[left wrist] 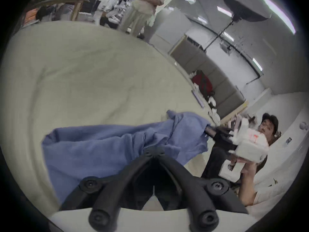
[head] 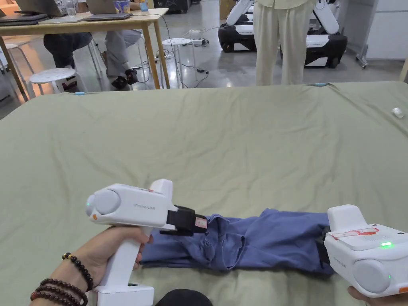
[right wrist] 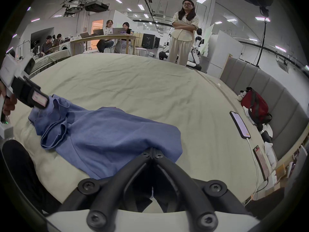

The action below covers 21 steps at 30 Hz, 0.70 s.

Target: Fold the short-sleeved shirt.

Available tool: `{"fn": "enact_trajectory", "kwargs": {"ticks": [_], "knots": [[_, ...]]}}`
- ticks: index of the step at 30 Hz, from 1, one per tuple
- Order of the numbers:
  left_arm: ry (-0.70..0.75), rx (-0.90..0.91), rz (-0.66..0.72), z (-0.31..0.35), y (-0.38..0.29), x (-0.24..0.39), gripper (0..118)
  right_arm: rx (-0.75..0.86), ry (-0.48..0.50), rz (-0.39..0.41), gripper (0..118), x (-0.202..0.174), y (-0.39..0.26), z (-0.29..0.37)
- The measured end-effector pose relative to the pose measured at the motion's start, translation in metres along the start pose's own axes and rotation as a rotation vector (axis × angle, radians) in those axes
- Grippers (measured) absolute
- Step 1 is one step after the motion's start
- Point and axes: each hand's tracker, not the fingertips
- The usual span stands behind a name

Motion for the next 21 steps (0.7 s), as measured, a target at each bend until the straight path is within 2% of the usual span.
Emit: {"fn": "enact_trajectory", "kwargs": {"ticks": [4, 7, 11, 14, 21], "knots": [[-0.031, 0.116, 0.06, 0.051, 0.009, -0.001, 0, 0.016, 0.016, -0.003, 0, -0.007, 0.005, 0.006], [0.015, 0.134, 0.061, 0.068, 0.005, -0.005, 0, 0.023, 0.028, 0.0, 0, -0.011, 0.007, 0.009], [0.111, 0.124, 0.127, 0.065, -0.011, -0.024, 0, 0.038, 0.042, -0.003, 0, -0.013, 0.003, 0.012], [0.12, 0.134, 0.189, 0.064, -0.028, -0.037, 0, 0.041, 0.051, 0.013, 0, -0.016, 0.001, 0.017], [0.113, 0.181, 0.197, 0.068, -0.047, -0.039, 0, 0.047, 0.071, 0.024, 0, -0.023, -0.005, 0.025]]}}
